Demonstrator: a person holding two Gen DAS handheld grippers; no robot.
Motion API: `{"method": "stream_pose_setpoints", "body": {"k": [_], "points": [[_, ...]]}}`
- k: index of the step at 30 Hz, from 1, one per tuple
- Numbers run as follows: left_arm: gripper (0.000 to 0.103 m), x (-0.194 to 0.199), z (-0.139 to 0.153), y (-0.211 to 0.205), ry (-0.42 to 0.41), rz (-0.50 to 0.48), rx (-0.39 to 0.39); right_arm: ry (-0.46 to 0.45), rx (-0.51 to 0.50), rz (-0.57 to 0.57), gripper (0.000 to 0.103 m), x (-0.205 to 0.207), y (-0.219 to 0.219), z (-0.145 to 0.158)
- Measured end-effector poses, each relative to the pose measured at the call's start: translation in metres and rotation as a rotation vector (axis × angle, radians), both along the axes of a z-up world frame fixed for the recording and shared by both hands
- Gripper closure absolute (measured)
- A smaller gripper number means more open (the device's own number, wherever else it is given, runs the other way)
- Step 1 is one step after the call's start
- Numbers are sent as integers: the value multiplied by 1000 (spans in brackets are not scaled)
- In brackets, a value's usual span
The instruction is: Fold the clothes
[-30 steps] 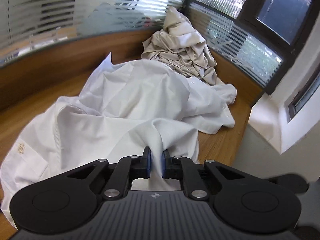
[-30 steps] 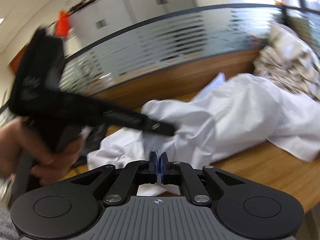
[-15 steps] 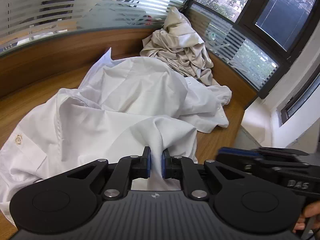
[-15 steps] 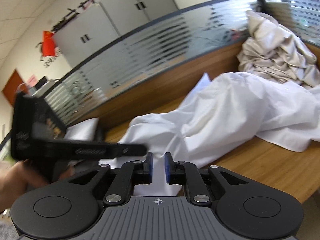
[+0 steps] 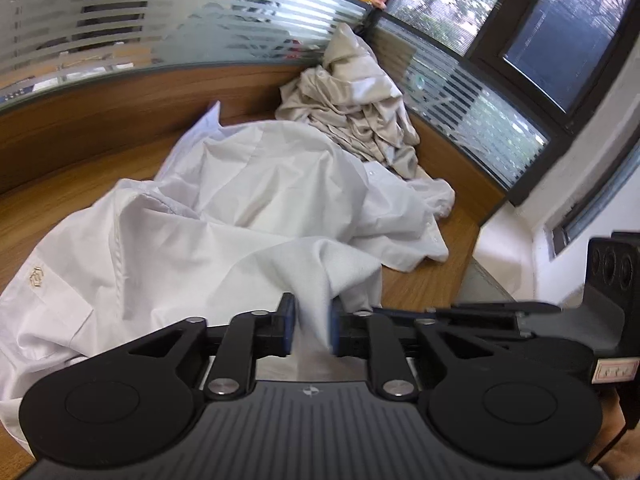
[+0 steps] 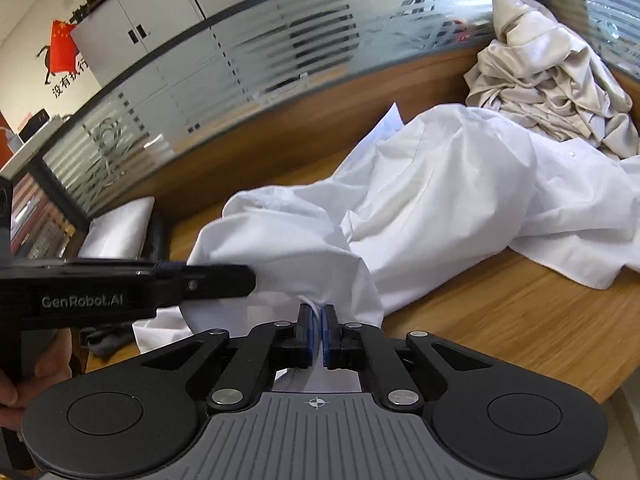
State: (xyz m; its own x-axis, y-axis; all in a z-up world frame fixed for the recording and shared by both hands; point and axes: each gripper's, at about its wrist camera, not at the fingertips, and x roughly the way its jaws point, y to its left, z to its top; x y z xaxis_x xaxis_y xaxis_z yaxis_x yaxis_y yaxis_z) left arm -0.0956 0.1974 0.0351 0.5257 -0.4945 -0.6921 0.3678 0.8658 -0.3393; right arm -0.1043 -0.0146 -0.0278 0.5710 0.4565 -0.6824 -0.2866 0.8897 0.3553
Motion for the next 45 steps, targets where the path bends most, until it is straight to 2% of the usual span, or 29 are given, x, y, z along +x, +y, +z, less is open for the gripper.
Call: {"method": "stream_pose_setpoints", "body": {"k": [2,6,7,8,9,11,16,22,26,30,34,40,45], "points": [[66,-2,-1,-4,-7,-15,25,-5,0,-4,97,0,-1,1],[65,-4,-7,-17,-33,-32,127,-8,33,-13,98,0,-5,6],[68,-5,-7,-18,-56,-16,160,-12,36,-15,98,0,-5,7],[80,-7,-8,-18,-79,3,194,-21,30,-21,98,-1,-4,8],[86,-7,-8,-18,-102,29,231,-30,15,-31,98,-1,-4,8],[87,-6,-5,-12,-137,94,258,-47,-13,-50,98,-2,-4,9],[87,2,3,1,-113,162,238,-42,-56,-66,98,-1,0,0],[87,-2,2,6,-79,113,213,-29,-68,-39,97,-4,-2,1],[87,-3,2,9,-58,100,177,-34,-10,-20,94,-9,-14,11],[87,-4,1,3,-52,69,164,-25,82,36,101,-10,-19,21],[87,-8,-1,-5,-49,31,161,21,141,114,101,-3,-11,18],[87,-10,-7,-4,-25,7,157,73,51,128,100,19,8,-19],[87,-7,-16,1,11,22,154,106,-31,196,99,27,23,-45]]}}
